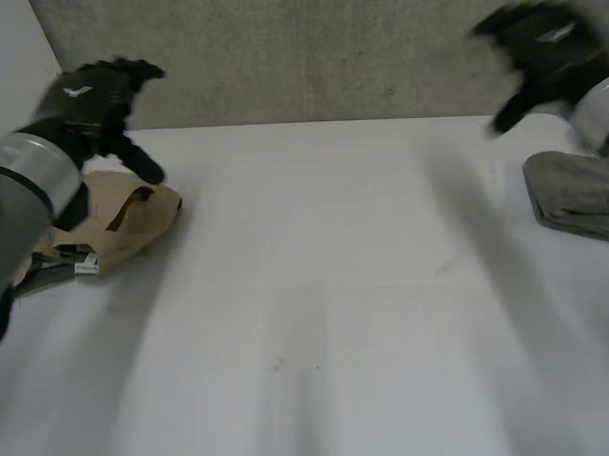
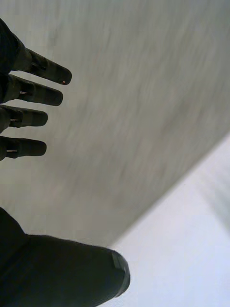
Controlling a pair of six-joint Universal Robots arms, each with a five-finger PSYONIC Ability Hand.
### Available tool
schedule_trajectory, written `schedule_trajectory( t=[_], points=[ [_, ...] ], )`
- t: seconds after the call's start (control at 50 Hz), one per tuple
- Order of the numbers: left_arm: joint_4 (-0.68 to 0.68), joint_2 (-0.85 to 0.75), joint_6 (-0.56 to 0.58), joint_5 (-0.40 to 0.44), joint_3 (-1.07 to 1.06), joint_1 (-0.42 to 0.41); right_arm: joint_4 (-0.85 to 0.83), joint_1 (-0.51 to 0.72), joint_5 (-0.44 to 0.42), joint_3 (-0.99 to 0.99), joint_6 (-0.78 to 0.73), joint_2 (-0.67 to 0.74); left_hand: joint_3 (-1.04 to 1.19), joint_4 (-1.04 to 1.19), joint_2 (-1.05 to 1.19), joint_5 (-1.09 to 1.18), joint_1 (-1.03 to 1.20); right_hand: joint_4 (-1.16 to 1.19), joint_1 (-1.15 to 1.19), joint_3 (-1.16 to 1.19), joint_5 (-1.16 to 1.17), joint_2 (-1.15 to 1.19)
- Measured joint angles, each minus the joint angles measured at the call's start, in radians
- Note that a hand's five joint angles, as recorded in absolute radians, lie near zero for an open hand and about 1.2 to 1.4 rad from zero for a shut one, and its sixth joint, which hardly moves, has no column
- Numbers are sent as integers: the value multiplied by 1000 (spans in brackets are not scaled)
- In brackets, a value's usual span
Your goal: Fold the laundry.
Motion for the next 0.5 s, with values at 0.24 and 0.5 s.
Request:
schedule_trajectory(
  t=[0.24,0.5],
  points=[
    [22,-296,339,14,134,226,-10,308,-40,411,-75,-13,0,0,0,0,0,0,0,0,0,0],
    [25,-601,546,-23,288,305,-78,306,-31,574,-131,-7,0,0,0,0,1,0,0,0,0,0]
  ],
)
